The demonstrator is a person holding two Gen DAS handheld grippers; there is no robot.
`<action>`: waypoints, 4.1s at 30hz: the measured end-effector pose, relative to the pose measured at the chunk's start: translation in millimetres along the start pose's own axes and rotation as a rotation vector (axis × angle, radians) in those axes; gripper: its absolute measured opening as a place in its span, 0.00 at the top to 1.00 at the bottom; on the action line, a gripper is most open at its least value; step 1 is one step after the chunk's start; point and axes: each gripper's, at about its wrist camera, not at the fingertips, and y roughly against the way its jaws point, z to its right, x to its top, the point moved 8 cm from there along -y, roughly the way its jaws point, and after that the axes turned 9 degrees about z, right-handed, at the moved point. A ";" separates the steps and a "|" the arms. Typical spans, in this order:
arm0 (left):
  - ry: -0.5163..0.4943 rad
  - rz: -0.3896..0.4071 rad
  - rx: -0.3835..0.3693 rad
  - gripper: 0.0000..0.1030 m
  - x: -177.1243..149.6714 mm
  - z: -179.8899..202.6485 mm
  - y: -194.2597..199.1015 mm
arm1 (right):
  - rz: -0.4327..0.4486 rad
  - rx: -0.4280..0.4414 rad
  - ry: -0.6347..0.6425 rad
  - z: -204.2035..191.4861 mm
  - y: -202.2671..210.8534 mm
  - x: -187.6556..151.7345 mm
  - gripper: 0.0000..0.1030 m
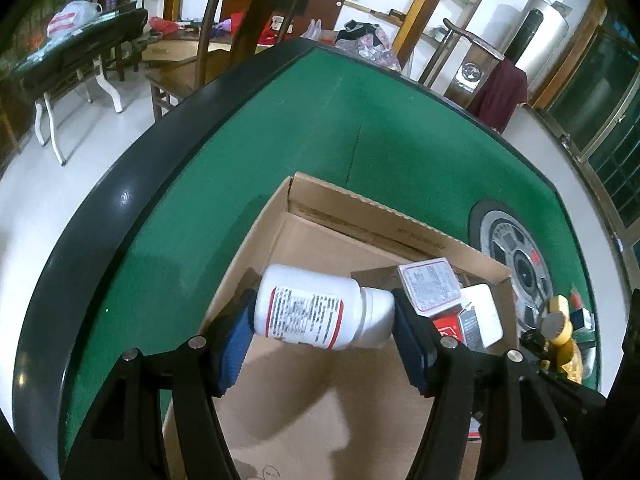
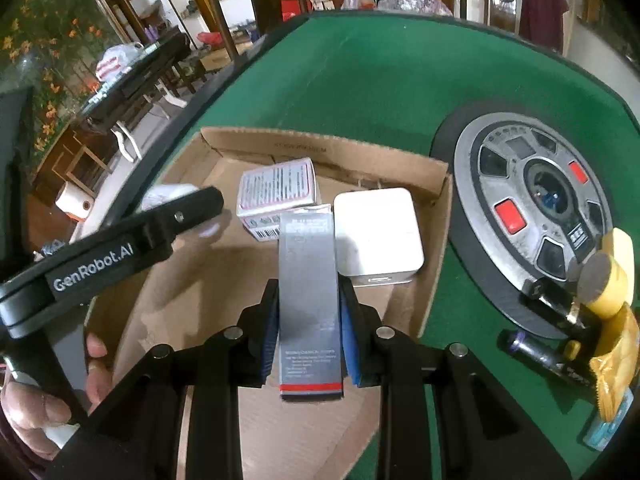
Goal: Organize objects
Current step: 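Carry the pill bottle and long box into the cardboard box, release both, then grasp the small white bottle upright with the right tool, then grasp a black marker with the left tool, then lower the white bottle and black marker into the cardboard box, release both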
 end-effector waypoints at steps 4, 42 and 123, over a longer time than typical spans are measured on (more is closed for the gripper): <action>0.043 0.014 -0.024 0.41 6.2 1.1 6.4 | 0.050 0.028 -0.033 5.1 22.9 6.7 0.75; -0.393 0.001 -0.249 0.21 -103.8 301.0 53.2 | 0.268 -0.275 -0.518 331.7 192.3 -83.0 0.12; -0.389 0.137 -0.079 0.88 -60.7 76.9 100.2 | 0.184 0.243 -0.164 28.6 128.9 -14.0 0.69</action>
